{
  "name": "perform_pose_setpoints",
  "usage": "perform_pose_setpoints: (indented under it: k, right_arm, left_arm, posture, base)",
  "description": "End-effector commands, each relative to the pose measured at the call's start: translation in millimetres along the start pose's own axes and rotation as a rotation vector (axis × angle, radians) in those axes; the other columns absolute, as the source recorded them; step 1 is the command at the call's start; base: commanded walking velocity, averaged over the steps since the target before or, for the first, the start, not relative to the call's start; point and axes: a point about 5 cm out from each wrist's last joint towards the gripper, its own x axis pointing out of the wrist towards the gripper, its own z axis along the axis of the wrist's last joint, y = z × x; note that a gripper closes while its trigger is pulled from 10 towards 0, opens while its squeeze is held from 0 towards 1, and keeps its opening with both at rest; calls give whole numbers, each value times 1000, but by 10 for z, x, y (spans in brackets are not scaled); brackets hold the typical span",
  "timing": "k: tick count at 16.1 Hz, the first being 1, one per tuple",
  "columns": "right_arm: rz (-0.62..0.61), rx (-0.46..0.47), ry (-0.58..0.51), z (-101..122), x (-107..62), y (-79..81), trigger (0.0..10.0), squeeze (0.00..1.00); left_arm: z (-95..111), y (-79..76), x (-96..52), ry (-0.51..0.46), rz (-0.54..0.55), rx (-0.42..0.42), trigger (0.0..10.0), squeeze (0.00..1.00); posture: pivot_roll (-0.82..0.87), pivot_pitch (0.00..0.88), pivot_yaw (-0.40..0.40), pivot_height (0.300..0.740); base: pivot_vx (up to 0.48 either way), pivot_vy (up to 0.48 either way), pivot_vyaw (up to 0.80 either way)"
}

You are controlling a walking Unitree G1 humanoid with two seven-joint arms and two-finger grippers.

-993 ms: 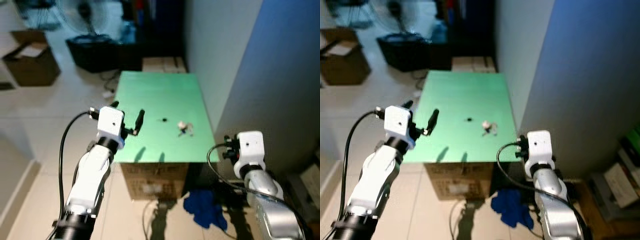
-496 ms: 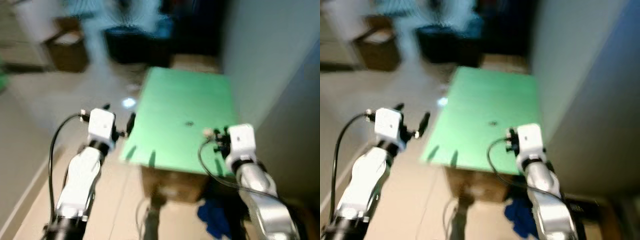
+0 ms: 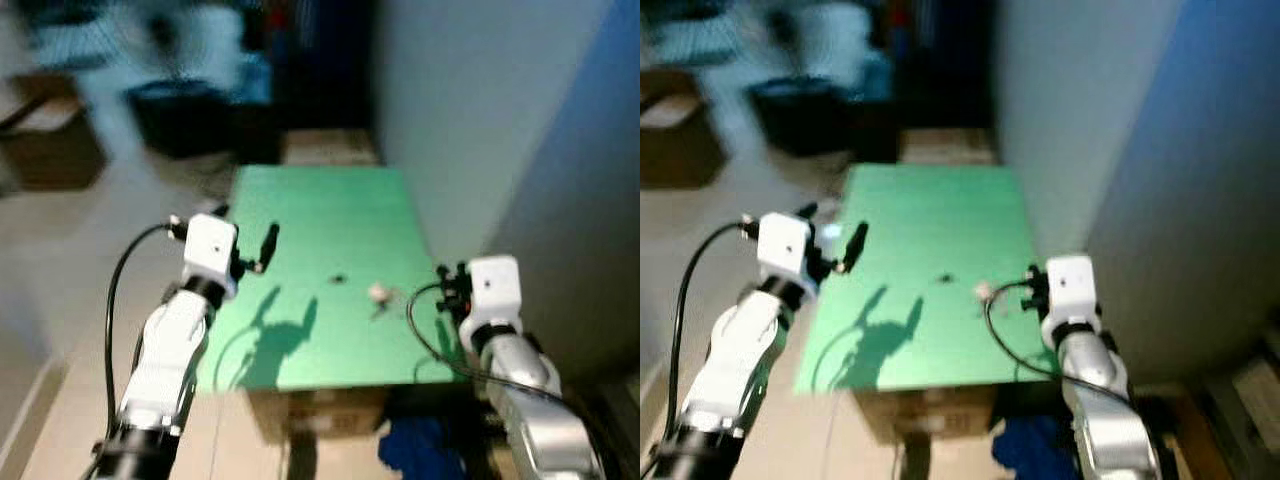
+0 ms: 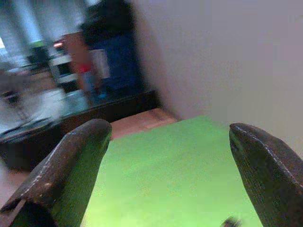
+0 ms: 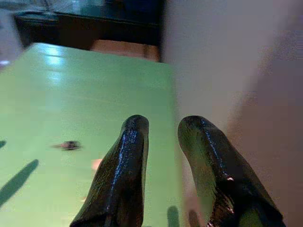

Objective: Hang keys on a hook

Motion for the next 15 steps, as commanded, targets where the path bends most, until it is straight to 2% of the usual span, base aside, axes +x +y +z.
perform_pose_setpoints:
  k: [1, 4, 6, 8, 10, 13, 14, 15]
  right_arm:
    - [-5, -30, 17, -13, 8, -58, 10000, 0]
    - [9, -36, 7, 3, 29, -54, 10000, 0]
    - [52, -33, 13, 3, 53, -37, 10000, 0]
    - [95, -28, 44, -28, 66, -12, 10000, 0]
    - [122, -23, 77, -64, 95, 3, 10000, 0]
    - [165, -5, 140, -158, 170, 37, 10000, 0]
    - [175, 9, 161, -181, 218, 38, 10000, 608]
    - [187, 11, 177, -190, 268, 36, 10000, 1000]
  left_arm:
    - [14, -89, 39, -7, -36, -12, 10000, 0]
    - [-1, -93, 40, -1, -27, -11, 10000, 0]
    - [-36, -80, 35, 24, -12, -20, 10000, 0]
    - [-69, -95, 22, 54, -51, -4, 10000, 0]
    - [-133, -152, -16, 122, -166, 86, 10000, 0]
    - [-89, -185, -22, 104, -210, 37, 10000, 0]
    - [-81, -192, -29, 110, -228, 31, 10000, 0]
    - [-74, -200, -36, 117, -241, 33, 10000, 0]
  posture:
    - [-88, 9, 28, 740]
    - [-91, 8, 27, 740]
    - [-91, 12, 28, 740]
    - [-87, 18, 31, 740]
    - [-81, 28, 35, 740]
    - [-78, 51, 54, 740]
    - [-80, 63, 62, 740]
    - [-81, 69, 67, 740]
  base:
    - [368, 0, 0]
    - [348, 0, 0]
    - [0, 0, 0]
    - [0, 0, 0]
    - [0, 0, 0]
    - [0, 0, 0]
    - [0, 0, 0]
    - [0, 0, 0]
